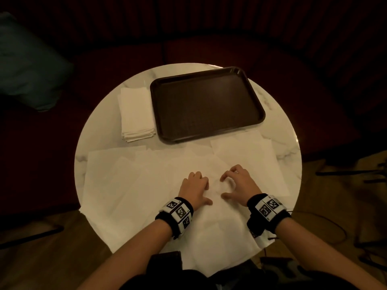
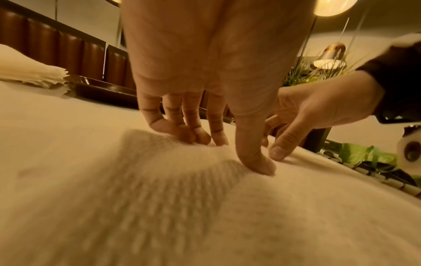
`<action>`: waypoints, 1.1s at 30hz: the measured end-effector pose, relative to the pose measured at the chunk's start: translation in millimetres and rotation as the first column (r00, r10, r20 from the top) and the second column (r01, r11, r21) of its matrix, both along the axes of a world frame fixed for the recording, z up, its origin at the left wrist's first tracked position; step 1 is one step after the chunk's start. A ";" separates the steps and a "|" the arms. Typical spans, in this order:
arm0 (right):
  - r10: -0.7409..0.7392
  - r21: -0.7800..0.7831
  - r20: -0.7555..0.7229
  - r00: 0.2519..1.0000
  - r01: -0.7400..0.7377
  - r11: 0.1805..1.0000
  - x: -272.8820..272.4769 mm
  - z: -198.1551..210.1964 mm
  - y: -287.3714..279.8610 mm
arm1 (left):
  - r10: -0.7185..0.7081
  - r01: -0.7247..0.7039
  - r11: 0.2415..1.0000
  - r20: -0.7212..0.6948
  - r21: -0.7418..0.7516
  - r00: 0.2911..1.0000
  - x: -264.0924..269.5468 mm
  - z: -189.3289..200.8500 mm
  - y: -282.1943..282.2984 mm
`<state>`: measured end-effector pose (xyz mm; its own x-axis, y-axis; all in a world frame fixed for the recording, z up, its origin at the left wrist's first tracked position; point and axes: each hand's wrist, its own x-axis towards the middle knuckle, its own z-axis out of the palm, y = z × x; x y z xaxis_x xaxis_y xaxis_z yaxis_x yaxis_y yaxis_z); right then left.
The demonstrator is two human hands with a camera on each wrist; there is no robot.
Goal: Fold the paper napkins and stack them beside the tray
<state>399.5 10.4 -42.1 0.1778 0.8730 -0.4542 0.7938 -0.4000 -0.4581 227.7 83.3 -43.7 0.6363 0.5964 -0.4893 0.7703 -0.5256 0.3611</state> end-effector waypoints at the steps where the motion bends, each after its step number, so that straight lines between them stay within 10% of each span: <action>1: 0.000 0.000 0.007 1.000 0.000 1.000 -1.1 0.5 0.2 | 0.001 -0.001 1.000 -0.008 0.003 1.000 0.2 0.5 -1.2; 18: -0.071 0.029 -0.291 0.954 0.082 0.996 11.0 31.5 -3.3 | 0.462 -0.217 0.813 0.372 -0.540 0.805 -52.1 77.9 33.9; 27: -0.400 -0.190 -0.805 0.438 0.448 0.873 -15.1 53.7 25.9 | 0.786 -0.371 0.617 0.519 -0.695 0.336 -91.3 123.1 58.6; 33: -0.446 -0.300 -0.779 0.440 0.363 0.882 -46.3 60.7 51.3 | 0.909 -0.451 0.375 0.418 -0.810 0.005 -114.2 108.8 66.5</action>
<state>353.1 61.7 18.6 0.0218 0.7594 -0.6503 -0.1720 -0.6379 -0.7506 113.5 149.8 65.1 0.1711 0.8919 -0.4186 -0.0817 0.4362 0.8961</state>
